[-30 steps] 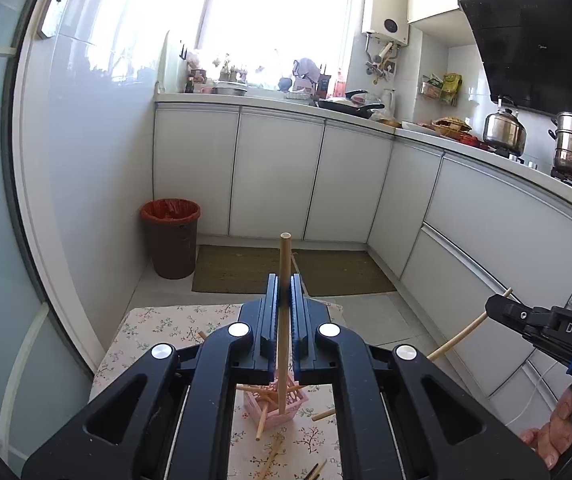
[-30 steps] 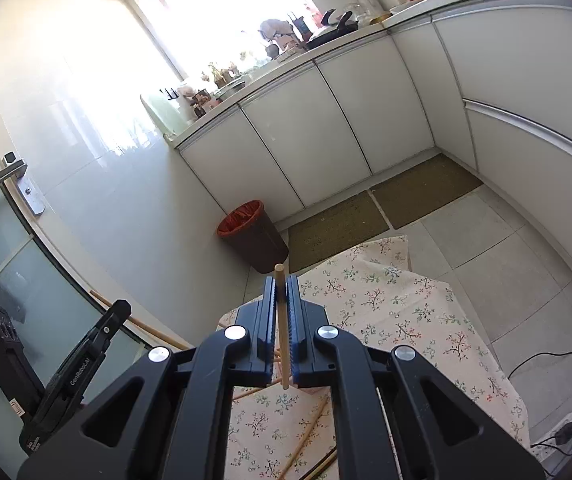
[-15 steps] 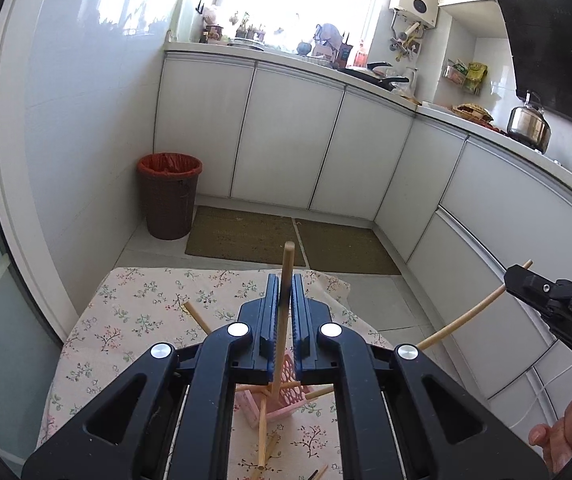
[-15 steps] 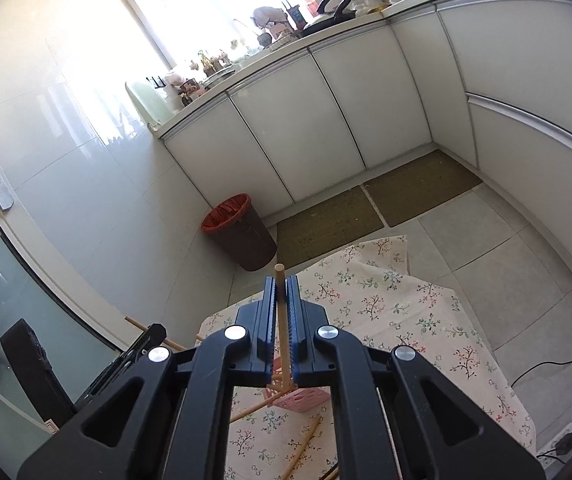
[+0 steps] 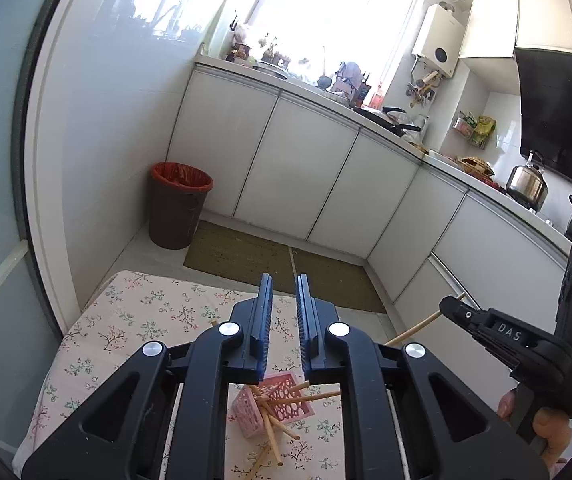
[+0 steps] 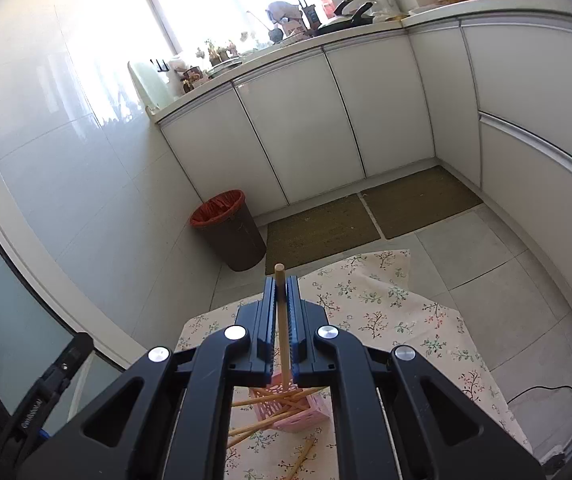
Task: Organize utensils
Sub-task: 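Carry both upright chopsticks over the pink cup and lower them in, then open the left tool over the pink cup while the right tool opens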
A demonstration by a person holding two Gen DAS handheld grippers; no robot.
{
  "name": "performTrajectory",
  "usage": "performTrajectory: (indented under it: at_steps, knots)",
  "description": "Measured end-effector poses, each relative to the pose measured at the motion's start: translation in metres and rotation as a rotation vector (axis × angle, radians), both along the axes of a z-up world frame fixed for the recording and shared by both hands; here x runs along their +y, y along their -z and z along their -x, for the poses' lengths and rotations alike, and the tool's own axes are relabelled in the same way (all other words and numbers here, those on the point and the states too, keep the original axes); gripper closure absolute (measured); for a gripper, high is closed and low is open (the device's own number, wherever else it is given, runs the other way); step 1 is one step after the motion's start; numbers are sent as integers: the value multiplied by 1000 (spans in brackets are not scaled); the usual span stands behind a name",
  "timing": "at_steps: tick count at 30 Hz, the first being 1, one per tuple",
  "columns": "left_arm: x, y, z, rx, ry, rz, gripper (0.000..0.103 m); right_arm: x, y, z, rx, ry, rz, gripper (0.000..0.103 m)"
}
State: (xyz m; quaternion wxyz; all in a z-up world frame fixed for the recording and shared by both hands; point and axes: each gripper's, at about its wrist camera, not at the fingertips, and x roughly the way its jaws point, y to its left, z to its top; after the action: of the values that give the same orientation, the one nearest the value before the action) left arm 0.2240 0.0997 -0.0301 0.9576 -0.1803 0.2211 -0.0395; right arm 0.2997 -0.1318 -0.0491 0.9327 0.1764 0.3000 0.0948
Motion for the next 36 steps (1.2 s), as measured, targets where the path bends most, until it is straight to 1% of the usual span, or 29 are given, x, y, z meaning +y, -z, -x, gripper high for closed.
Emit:
performTrajectory:
  at_steps: [4, 6, 8, 13, 17, 19, 20, 21, 22, 24, 25, 27, 28, 29, 31, 33, 34, 36]
  knots:
    - [6, 4, -2, 17, -2, 9, 89, 14, 15, -13, 11, -11, 31, 97]
    - [5, 7, -4, 34, 7, 4, 86, 23, 21, -17, 10, -24, 51, 94]
    - [3, 8, -3, 43, 9, -9, 85, 28, 23, -17, 13, -35, 59, 94]
    - [-6, 5, 3, 36, 5, -66, 84, 35, 16, 2, -21, -50, 117, 94]
    - [-12, 4, 7, 49, 7, -90, 81, 30, 10, 20, -29, -50, 120, 93]
    - [-15, 5, 9, 65, 10, -111, 77, 24, 9, 31, -26, -48, 111, 86]
    - [-18, 7, 10, 78, 17, -123, 75, 21, 9, 36, -26, -47, 102, 73]
    - [-21, 8, 11, 89, 23, -134, 69, 18, 9, 43, -28, -45, 94, 62]
    - [-24, 10, 13, 96, 25, -145, 63, 15, 10, 49, -31, -39, 94, 59]
    - [-29, 11, 19, 95, 26, -166, 54, 9, 12, 61, -31, -29, 100, 55]
    - [-32, 12, 22, 94, 27, -178, 52, 6, 13, 68, -29, -22, 104, 53]
    - [-37, 12, 30, 91, 33, -196, 49, 0, 16, 80, -31, -3, 111, 43]
    - [-40, 13, 34, 90, 36, -203, 45, -3, 18, 85, -33, 7, 112, 41]
    - [-43, 14, 38, 91, 38, -211, 43, -6, 19, 91, -32, 17, 110, 37]
    - [-49, 16, 45, 91, 38, -235, 36, -13, 22, 99, -25, 43, 99, 31]
    - [-53, 20, 52, 92, 37, -255, 33, -20, 25, 106, -12, 63, 86, 23]
    - [-55, 21, 55, 95, 38, -260, 32, -24, 27, 109, -4, 74, 83, 22]
    - [-57, 24, 61, 104, 43, -268, 29, -31, 32, 116, 8, 91, 77, 15]
